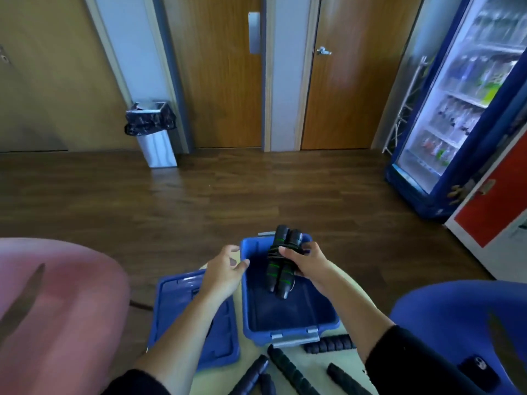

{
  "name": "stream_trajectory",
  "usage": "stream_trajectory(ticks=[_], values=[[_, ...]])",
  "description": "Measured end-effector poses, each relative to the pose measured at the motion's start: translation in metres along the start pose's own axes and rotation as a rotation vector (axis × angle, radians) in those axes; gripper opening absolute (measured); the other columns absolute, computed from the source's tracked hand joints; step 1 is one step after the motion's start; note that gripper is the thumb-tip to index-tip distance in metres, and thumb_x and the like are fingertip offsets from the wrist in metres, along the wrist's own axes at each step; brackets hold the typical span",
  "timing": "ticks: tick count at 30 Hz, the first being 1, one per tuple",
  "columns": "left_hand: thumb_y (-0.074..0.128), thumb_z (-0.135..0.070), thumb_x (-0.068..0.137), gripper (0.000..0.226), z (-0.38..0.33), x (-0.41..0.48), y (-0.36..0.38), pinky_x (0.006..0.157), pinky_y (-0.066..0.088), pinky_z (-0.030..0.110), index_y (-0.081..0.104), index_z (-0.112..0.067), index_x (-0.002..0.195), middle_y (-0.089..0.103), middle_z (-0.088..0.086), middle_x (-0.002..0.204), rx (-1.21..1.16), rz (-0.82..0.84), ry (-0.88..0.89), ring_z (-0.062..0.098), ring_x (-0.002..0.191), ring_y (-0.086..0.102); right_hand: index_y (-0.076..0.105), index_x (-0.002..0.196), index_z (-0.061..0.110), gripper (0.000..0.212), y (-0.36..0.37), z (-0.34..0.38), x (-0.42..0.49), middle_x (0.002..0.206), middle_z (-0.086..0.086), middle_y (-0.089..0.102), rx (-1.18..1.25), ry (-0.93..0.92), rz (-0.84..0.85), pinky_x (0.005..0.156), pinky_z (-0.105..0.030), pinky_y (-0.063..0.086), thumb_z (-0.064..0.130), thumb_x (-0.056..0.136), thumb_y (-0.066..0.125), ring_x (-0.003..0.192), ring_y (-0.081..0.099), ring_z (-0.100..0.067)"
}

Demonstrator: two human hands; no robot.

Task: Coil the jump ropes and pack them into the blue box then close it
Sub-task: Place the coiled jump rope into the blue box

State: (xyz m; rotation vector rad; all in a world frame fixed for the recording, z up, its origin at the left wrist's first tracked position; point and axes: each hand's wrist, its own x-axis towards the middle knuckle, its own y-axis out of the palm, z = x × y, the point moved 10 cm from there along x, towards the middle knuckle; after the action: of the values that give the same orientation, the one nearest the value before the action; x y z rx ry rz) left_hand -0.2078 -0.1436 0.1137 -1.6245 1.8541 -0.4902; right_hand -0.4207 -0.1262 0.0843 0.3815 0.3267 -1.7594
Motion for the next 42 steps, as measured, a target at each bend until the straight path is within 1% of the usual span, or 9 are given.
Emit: stream_trajectory(ticks=[2,6,8,12,17,22,28,34,42], values=[[0.054,-0.036,0.095,0.051,0.012,0.006,0.016,0.078,0.043,0.029,0.039,-0.021,0.142,0.063,0.008,0.11,0.078,0.04,0.006,0.021,0.099,0.059,0.047,0.102,0.02,0.07,0.005,-0.028,0.024,0.113,-0.008,0.064,-0.108,0.043,0.02,0.092,-0.046,0.054,0.049,0.051,0.086,0.1,0.065,-0.021],[0.054,-0.033,0.096,0.06,0.035,0.013,0.039,0.088,0.042,0.03,0.029,-0.021,0.149,0.054,0.013,0.135,0.138,0.087,-0.003,0.026,0.123,0.052,0.046,0.114,0.02,0.065,0.014,-0.071,0.05,0.113,-0.005,0.06,-0.259,0.132,0.034,0.088,-0.04,0.051,0.047,0.068,0.082,0.102,0.06,-0.024],[0.053,-0.032,0.097,0.059,0.043,0.013,0.048,0.085,0.042,0.029,0.028,-0.022,0.149,0.051,0.011,0.14,0.149,0.109,0.001,0.025,0.123,0.052,0.046,0.119,0.02,0.063,0.017,-0.083,0.056,0.113,-0.004,0.057,-0.299,0.162,0.037,0.082,-0.036,0.05,0.045,0.072,0.08,0.102,0.058,-0.024],[0.051,-0.03,0.098,0.055,0.057,0.015,0.056,0.079,0.036,0.025,0.03,-0.024,0.148,0.057,0.007,0.13,0.074,0.095,-0.02,0.024,0.112,0.055,0.046,0.127,0.014,0.066,0.026,-0.109,0.067,0.116,-0.007,0.056,-0.311,0.18,0.056,0.077,-0.029,0.045,0.037,0.075,0.08,0.098,0.057,-0.022],[0.051,-0.029,0.098,0.052,0.06,0.014,0.058,0.073,0.038,0.025,0.032,-0.026,0.147,0.055,-0.003,0.096,0.029,0.077,-0.018,0.016,0.086,0.054,0.049,0.128,0.015,0.058,0.04,-0.114,0.074,0.125,-0.009,0.055,-0.332,0.153,0.049,0.075,-0.027,0.041,0.037,0.081,0.074,0.095,0.053,-0.019],[0.051,-0.027,0.098,0.05,0.06,0.013,0.06,0.079,0.053,0.039,0.035,-0.025,0.145,0.053,-0.007,0.087,-0.009,0.051,-0.016,0.02,0.084,0.058,0.042,0.131,0.011,0.061,0.049,-0.109,0.079,0.133,-0.015,0.049,-0.445,0.13,-0.017,0.077,-0.027,0.04,0.045,0.086,0.065,0.112,0.054,-0.029],[0.051,-0.029,0.098,0.05,0.064,0.011,0.061,0.077,0.056,0.05,0.035,-0.031,0.145,0.059,-0.002,0.088,-0.041,0.066,-0.035,0.024,0.077,0.063,0.033,0.143,0.015,0.078,0.049,-0.113,0.078,0.144,-0.015,0.035,-0.572,0.143,-0.01,0.104,-0.042,0.039,0.063,0.085,0.054,0.133,0.036,-0.036],[0.051,-0.029,0.097,0.05,0.065,0.011,0.063,0.077,0.056,0.05,0.035,-0.031,0.144,0.056,-0.007,0.083,-0.062,0.06,-0.048,0.021,0.08,0.061,0.037,0.14,0.008,0.079,0.038,-0.109,0.073,0.139,-0.015,0.049,-0.543,0.131,0.006,0.088,-0.029,0.043,0.045,0.08,0.072,0.125,0.05,-0.03],[0.051,-0.03,0.097,0.049,0.067,0.013,0.064,0.073,0.056,0.051,0.035,-0.032,0.144,0.056,-0.003,0.079,-0.076,0.073,-0.055,0.022,0.074,0.061,0.044,0.134,0.007,0.074,0.041,-0.111,0.076,0.132,-0.014,0.054,-0.565,0.142,-0.006,0.078,-0.027,0.04,0.048,0.079,0.073,0.119,0.054,-0.028]])
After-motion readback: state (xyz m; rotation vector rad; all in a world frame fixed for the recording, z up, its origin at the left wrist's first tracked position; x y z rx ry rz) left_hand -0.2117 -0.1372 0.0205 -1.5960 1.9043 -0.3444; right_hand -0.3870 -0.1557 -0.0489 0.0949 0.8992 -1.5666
